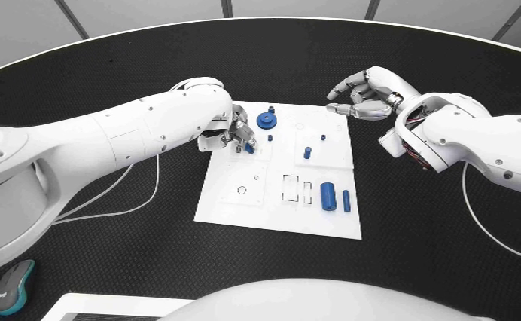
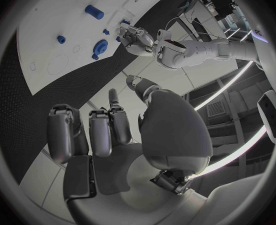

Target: Assemble the parts on the task board

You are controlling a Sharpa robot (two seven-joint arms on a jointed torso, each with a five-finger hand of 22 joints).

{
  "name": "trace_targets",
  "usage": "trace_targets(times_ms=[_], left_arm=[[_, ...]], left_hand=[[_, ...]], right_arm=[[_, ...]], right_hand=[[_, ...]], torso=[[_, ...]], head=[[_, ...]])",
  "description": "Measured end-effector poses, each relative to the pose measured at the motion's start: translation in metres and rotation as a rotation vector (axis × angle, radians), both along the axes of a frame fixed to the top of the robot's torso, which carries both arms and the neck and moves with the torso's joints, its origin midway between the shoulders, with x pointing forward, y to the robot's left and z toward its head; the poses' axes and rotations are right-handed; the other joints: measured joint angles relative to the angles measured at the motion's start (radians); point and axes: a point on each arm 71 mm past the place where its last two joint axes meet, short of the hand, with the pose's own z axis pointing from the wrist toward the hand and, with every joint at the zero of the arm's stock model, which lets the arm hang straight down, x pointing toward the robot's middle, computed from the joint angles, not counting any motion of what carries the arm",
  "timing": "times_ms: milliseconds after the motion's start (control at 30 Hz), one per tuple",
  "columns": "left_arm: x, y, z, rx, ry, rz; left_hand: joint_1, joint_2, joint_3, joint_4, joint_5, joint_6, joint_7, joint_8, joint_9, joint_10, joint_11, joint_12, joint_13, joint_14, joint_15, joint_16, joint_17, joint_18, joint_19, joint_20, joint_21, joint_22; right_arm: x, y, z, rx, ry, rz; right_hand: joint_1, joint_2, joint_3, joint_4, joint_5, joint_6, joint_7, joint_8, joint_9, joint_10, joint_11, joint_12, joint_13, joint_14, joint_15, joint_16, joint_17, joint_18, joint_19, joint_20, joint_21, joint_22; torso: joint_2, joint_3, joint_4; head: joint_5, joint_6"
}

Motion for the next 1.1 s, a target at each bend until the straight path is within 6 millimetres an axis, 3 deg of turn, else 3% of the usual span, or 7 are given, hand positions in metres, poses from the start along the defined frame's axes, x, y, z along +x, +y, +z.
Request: trace_targets(times_ms=[1100], left_arm=[[-0.0011,-0.0047,-0.0006,0.000,0.014,-0.009]], left_hand=[[0.002,0.002,0.000,0.000,0.002,0.002,-0.009,0.008,0.000,0.007,0.004,0.005,0.004,0.000,0.000,0.000,0.000,0.000,0.000,0.000,0.000,0.000]], right_arm=[[-0.0005,-0.0012,0.0003,0.000,-0.001,-0.003]], right_hand=[[0.000,0.000,0.000,0.000,0.000,0.000,0.000,0.000,0.000,0.000,0.000,0.000,0.001,0.000,0.000,0.000,0.000,0.000,0.000,0.000,0.000,0.000]], torso=[[0.001,-0.0003,0.0007]], head=[[-0.002,0.000]])
